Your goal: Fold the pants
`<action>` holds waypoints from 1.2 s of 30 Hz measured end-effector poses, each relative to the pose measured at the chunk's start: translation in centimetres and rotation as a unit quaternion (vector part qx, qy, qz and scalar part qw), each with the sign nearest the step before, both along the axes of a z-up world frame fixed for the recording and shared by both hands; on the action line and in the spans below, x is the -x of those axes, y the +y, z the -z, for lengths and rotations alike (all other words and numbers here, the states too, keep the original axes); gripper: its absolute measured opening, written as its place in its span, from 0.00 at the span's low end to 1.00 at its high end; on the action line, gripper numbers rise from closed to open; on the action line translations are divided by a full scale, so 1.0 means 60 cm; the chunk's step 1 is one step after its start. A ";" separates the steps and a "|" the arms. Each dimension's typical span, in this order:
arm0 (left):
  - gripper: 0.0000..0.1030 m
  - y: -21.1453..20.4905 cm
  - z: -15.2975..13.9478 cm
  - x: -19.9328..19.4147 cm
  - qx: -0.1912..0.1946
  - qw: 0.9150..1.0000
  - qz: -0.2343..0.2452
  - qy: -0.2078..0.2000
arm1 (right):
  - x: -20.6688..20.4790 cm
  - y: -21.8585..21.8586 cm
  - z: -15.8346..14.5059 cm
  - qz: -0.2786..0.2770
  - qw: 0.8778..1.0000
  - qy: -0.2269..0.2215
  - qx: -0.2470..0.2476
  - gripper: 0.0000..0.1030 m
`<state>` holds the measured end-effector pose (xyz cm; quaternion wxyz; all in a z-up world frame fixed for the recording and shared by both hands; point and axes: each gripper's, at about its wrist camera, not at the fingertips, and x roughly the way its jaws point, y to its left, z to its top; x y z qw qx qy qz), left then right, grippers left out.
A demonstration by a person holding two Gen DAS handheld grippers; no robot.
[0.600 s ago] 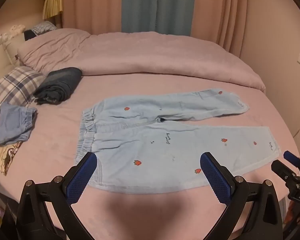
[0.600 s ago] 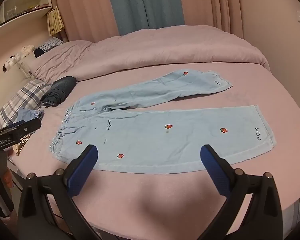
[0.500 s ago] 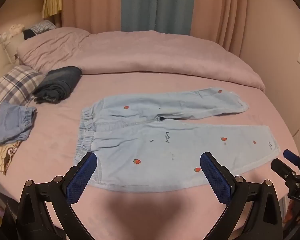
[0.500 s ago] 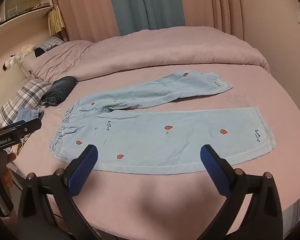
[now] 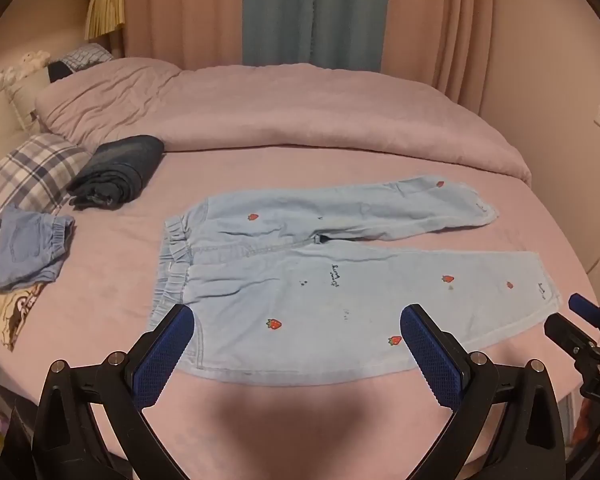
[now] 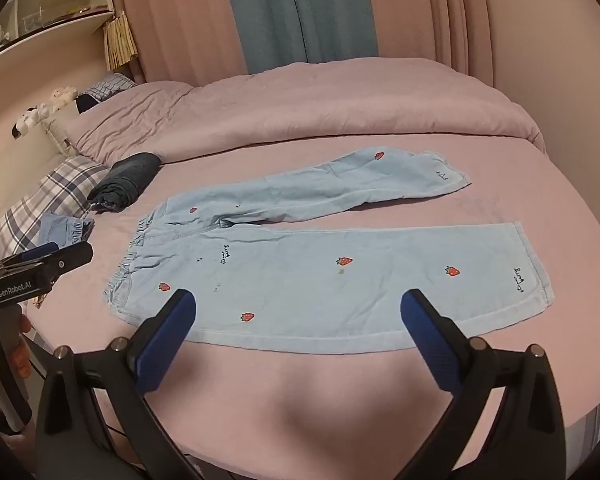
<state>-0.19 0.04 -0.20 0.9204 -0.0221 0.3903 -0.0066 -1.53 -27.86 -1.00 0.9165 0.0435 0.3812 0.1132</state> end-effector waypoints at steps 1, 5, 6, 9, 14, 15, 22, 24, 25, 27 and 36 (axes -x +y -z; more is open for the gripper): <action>0.99 -0.001 -0.001 0.000 -0.002 1.000 0.000 0.000 | 0.000 0.001 0.000 0.000 1.000 0.000 0.001 1.00; 0.99 -0.005 -0.002 -0.001 -0.007 1.000 0.000 -0.001 | 0.001 0.004 0.000 0.000 1.000 -0.001 0.000 1.00; 0.99 -0.006 -0.002 -0.001 -0.008 1.000 -0.002 -0.001 | 0.000 0.004 0.000 0.000 1.000 0.000 0.000 1.00; 0.99 -0.007 -0.004 0.000 -0.013 1.000 -0.003 -0.005 | -0.001 0.005 -0.001 -0.001 1.000 0.001 0.000 1.00; 0.99 -0.007 -0.004 0.001 -0.015 1.000 -0.001 -0.006 | -0.002 0.005 0.000 -0.001 1.000 0.000 -0.001 1.00; 0.99 -0.007 -0.004 0.001 -0.016 1.000 -0.001 -0.005 | -0.003 0.005 0.000 -0.001 1.000 0.000 -0.001 1.00; 0.99 -0.011 -0.003 0.003 -0.019 1.000 0.001 -0.004 | -0.003 0.008 0.002 -0.001 1.000 0.001 -0.001 1.00; 0.99 -0.013 -0.003 0.003 -0.020 1.000 0.001 -0.004 | -0.003 0.007 0.002 -0.001 1.000 0.000 -0.001 1.00; 0.99 -0.015 -0.002 0.003 -0.021 1.000 0.001 -0.004 | -0.003 0.008 0.003 -0.001 1.000 -0.001 -0.001 1.00; 0.99 -0.015 -0.002 0.004 -0.020 1.000 0.002 -0.005 | -0.003 0.008 0.004 -0.001 1.000 -0.001 -0.002 1.00; 0.99 -0.017 -0.002 0.007 -0.021 1.000 0.003 -0.002 | 0.001 0.010 0.001 -0.003 1.000 -0.002 -0.001 1.00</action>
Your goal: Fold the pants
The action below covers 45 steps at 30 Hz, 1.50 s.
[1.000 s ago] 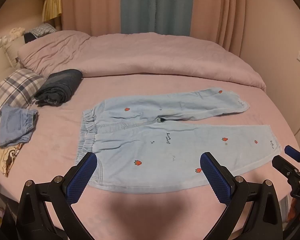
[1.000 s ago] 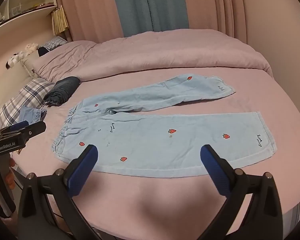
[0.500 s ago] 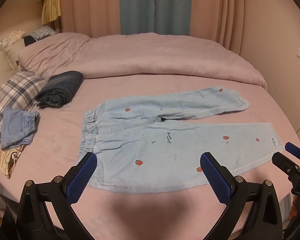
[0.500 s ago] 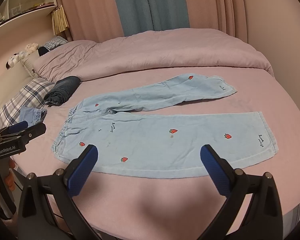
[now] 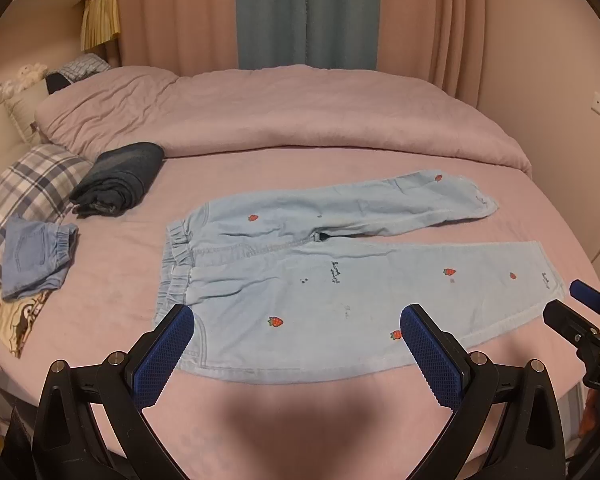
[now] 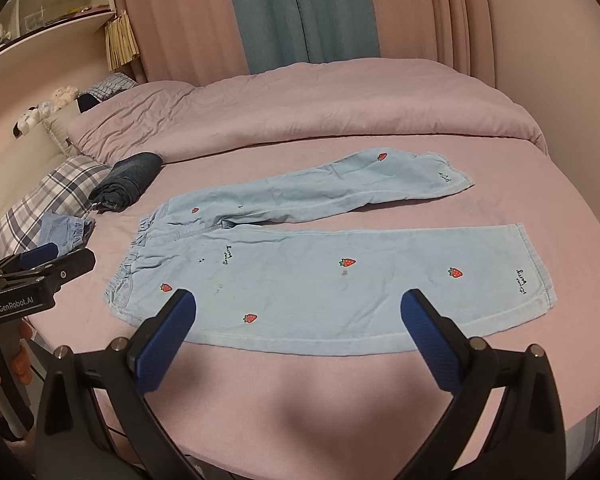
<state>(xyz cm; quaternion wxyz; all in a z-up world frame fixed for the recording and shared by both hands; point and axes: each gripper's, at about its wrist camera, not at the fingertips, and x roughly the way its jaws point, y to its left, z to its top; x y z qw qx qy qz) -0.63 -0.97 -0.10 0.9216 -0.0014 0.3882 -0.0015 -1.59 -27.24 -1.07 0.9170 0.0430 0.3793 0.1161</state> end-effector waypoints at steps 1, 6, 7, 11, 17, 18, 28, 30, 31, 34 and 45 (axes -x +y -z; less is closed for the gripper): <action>0.99 -0.001 0.000 0.001 0.000 1.000 0.000 -0.001 | 0.000 0.001 0.000 -0.001 1.000 0.000 0.000 1.00; 0.99 -0.002 0.000 0.001 0.000 1.000 -0.001 -0.001 | 0.002 0.000 -0.002 -0.001 1.000 -0.001 0.000 1.00; 0.99 -0.002 0.000 0.002 0.000 1.000 -0.001 -0.001 | 0.002 0.001 -0.002 -0.001 1.000 -0.001 0.001 1.00; 0.99 0.000 0.001 0.004 0.000 1.000 -0.001 -0.001 | 0.002 0.002 -0.005 -0.002 1.000 -0.002 0.001 1.00; 0.99 0.002 0.001 0.006 0.001 1.000 -0.003 0.000 | 0.002 0.002 -0.007 -0.004 1.000 -0.002 0.002 1.00; 0.99 0.002 0.001 0.006 0.000 1.000 -0.003 0.001 | 0.002 0.002 -0.008 -0.005 1.000 -0.003 0.003 1.00; 0.99 0.005 0.001 0.006 0.000 1.000 -0.002 0.003 | 0.005 0.005 -0.007 -0.008 1.000 -0.004 0.004 1.00; 0.99 0.005 0.001 0.007 0.000 1.000 -0.002 0.003 | 0.004 0.006 -0.008 -0.008 1.000 -0.004 0.006 1.00; 0.99 0.005 0.001 0.006 0.000 1.000 -0.002 0.003 | 0.004 0.006 -0.008 -0.008 1.000 -0.004 0.006 1.00; 0.99 0.005 0.001 0.006 -0.001 1.000 -0.002 0.003 | 0.005 0.008 -0.007 -0.008 1.000 -0.004 0.006 1.00; 0.99 0.007 0.003 0.006 0.001 1.000 -0.002 0.005 | 0.004 0.013 -0.003 -0.010 1.000 -0.003 0.008 1.00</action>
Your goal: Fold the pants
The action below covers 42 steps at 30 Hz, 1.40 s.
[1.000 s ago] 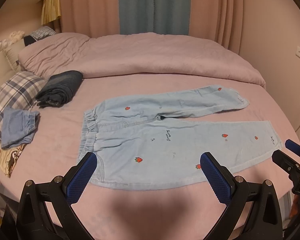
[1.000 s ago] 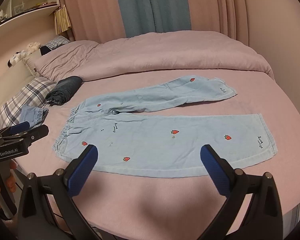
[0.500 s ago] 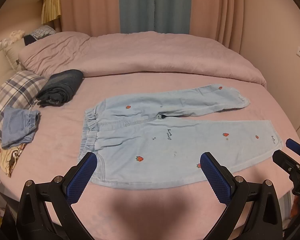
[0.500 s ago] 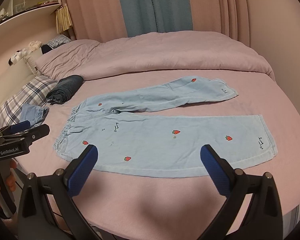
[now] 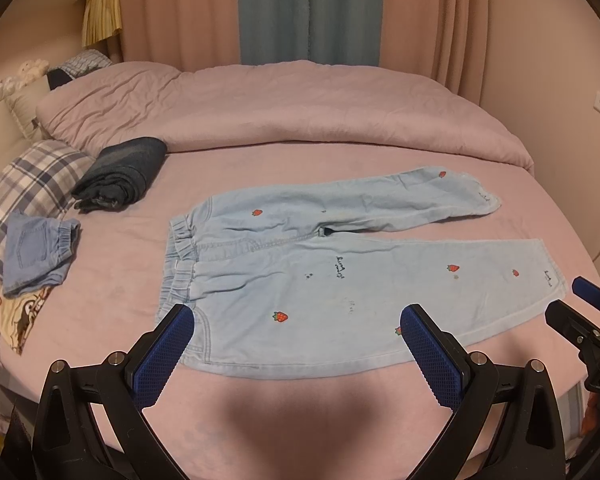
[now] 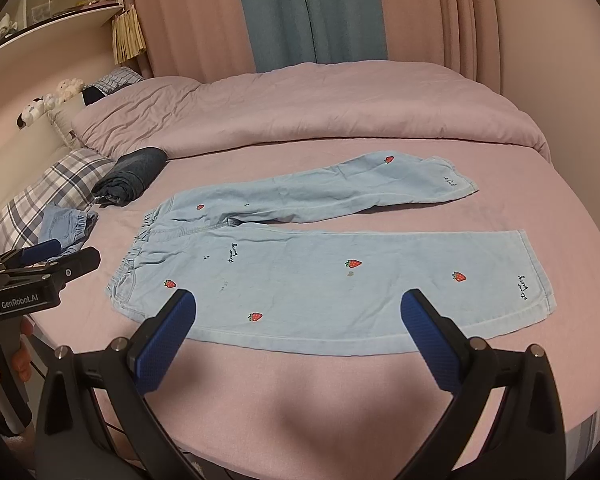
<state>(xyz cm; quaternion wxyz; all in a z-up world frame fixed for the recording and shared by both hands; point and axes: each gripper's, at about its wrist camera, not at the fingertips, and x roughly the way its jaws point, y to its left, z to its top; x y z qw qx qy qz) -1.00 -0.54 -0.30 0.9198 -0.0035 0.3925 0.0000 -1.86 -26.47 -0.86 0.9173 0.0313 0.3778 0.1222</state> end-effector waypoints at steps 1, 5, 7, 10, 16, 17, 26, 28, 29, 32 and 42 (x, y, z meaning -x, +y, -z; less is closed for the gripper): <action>0.99 0.003 0.002 -0.001 0.003 1.000 0.000 0.001 | 0.000 0.000 0.000 0.000 1.000 0.000 0.000 1.00; 0.99 0.039 0.025 -0.008 0.079 0.997 0.007 0.017 | -0.001 0.005 0.007 -0.006 1.000 0.005 -0.002 1.00; 0.99 0.065 0.047 -0.013 0.123 0.992 -0.004 0.033 | -0.005 0.011 0.018 -0.015 1.000 0.011 -0.004 1.00; 0.99 0.104 0.090 -0.023 0.175 0.982 -0.032 0.062 | -0.009 0.030 0.048 -0.042 0.999 0.026 0.004 1.00; 0.99 0.192 0.173 -0.017 0.282 0.948 -0.102 0.105 | -0.016 0.088 0.108 -0.095 0.991 0.042 0.079 0.98; 0.99 0.210 0.190 -0.014 0.308 0.938 -0.116 0.112 | -0.018 0.094 0.115 -0.106 0.990 0.044 0.087 0.96; 0.87 0.276 0.254 -0.019 0.403 0.893 -0.170 0.110 | -0.021 0.163 0.188 -0.212 0.966 0.051 0.140 0.73; 0.75 0.281 0.270 -0.027 0.408 0.887 -0.176 0.123 | -0.027 0.175 0.204 -0.224 0.962 0.055 0.149 0.66; 0.74 0.283 0.279 -0.031 0.415 0.883 -0.179 0.130 | -0.030 0.180 0.211 -0.228 0.960 0.057 0.154 0.64; 0.73 0.292 0.282 -0.036 0.427 0.878 -0.183 0.112 | -0.037 0.193 0.229 -0.240 0.955 0.060 0.165 0.56; 0.16 0.318 0.305 -0.056 0.436 0.868 -0.209 0.112 | -0.062 0.224 0.247 -0.258 0.952 0.029 0.159 0.23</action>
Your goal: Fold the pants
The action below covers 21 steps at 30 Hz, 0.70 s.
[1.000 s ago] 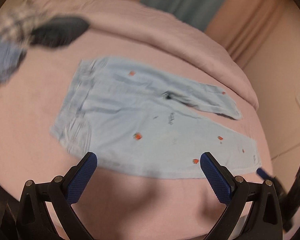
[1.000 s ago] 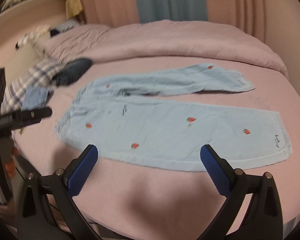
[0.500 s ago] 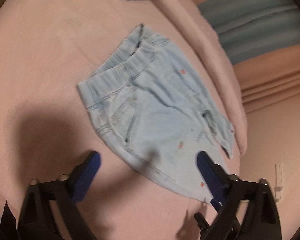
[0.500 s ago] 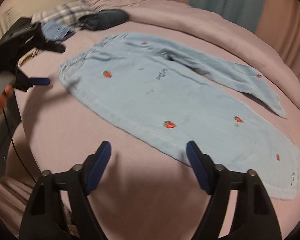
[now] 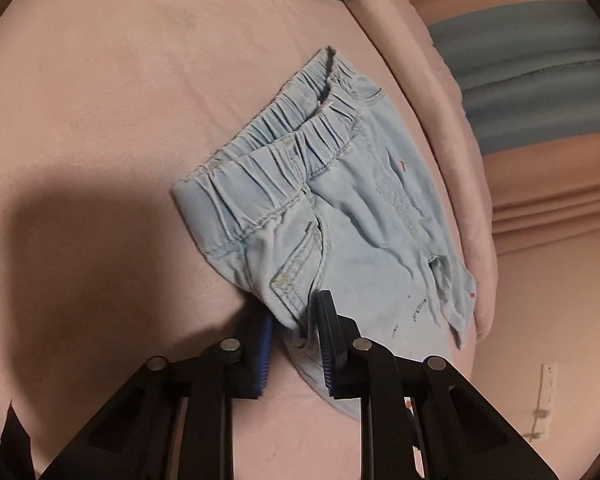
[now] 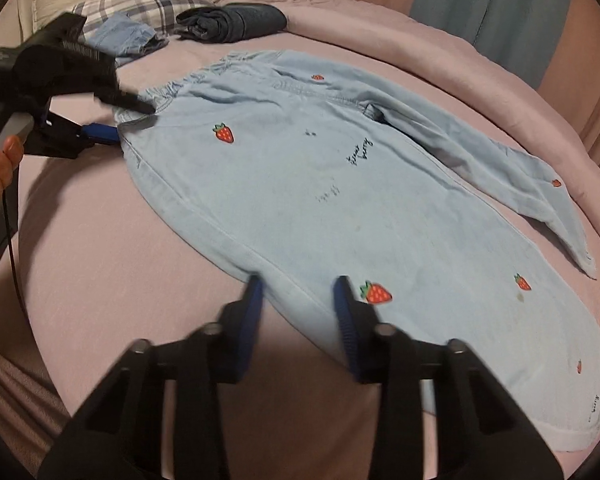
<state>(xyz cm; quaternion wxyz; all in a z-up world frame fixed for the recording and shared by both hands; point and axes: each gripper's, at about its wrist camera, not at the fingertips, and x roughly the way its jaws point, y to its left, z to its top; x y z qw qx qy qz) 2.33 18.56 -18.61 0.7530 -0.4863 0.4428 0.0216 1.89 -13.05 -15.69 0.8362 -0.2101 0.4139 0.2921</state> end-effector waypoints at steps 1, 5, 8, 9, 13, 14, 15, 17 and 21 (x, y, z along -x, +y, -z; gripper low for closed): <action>0.14 0.001 -0.003 0.002 -0.005 1.000 0.003 -0.003 | 0.000 0.002 -0.001 -0.003 1.000 -0.002 -0.002 0.17; 0.11 -0.010 -0.052 0.018 -0.060 0.997 0.013 -0.038 | 0.005 0.003 -0.027 -0.010 1.000 -0.016 -0.013 0.10; 0.11 -0.016 -0.057 0.017 -0.101 0.994 0.025 -0.029 | 0.014 -0.005 -0.052 -0.029 0.999 -0.007 -0.036 0.10; 0.11 -0.017 -0.039 0.013 -0.106 0.994 0.033 -0.004 | 0.016 -0.006 -0.050 -0.036 0.999 0.003 -0.040 0.11; 0.18 -0.011 -0.017 0.015 -0.096 0.995 0.032 0.012 | 0.023 0.002 0.000 -0.030 0.998 0.055 -0.015 0.18; 0.24 -0.010 -0.024 0.014 -0.108 0.993 0.042 0.018 | 0.028 0.002 -0.003 -0.031 0.998 0.050 -0.017 0.21; 0.28 -0.009 -0.034 0.015 -0.125 0.990 0.052 0.024 | 0.027 -0.001 -0.008 -0.033 0.998 0.057 -0.023 0.30; 0.32 -0.009 -0.066 0.028 -0.179 0.982 0.060 0.028 | 0.019 -0.017 -0.024 -0.028 0.995 0.087 -0.050 0.38; 0.33 -0.024 -0.114 0.041 -0.262 0.962 0.073 -0.009 | -0.001 -0.072 -0.078 0.004 0.996 0.054 -0.076 0.38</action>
